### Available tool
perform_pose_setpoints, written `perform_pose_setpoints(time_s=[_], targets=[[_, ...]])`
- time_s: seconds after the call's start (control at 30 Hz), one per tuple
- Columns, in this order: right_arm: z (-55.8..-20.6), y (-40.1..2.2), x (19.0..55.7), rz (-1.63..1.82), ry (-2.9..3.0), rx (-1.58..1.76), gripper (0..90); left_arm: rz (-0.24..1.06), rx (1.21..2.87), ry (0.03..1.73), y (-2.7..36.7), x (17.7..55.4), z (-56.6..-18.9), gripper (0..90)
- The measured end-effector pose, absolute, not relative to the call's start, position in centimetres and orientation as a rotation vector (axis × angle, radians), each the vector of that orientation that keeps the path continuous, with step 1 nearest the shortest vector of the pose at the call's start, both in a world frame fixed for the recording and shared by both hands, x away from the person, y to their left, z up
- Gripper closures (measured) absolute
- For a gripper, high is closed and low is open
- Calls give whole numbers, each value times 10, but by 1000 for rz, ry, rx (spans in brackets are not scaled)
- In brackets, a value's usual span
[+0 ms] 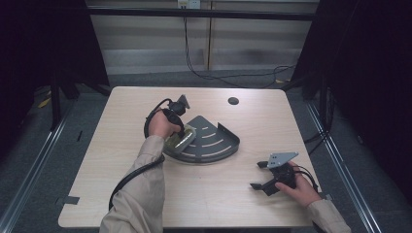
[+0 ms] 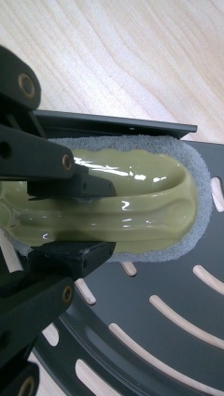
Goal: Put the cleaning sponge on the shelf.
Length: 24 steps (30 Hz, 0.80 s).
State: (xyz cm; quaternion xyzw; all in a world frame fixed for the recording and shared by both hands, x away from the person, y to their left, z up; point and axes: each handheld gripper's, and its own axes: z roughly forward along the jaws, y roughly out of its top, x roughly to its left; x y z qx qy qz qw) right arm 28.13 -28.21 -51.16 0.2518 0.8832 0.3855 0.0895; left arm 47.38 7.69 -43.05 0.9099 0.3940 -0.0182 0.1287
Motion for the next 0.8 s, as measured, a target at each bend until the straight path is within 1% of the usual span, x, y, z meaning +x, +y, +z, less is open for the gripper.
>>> perform_pose_setpoints(time_s=[0.7,0.8], targets=[[-512,-282,281,1147,2627,750,117,-72,2670,1203,78,475,-433,691],[-512,-282,281,1147,2626,749,117,-69,2673,1209,78,474,-433,677]])
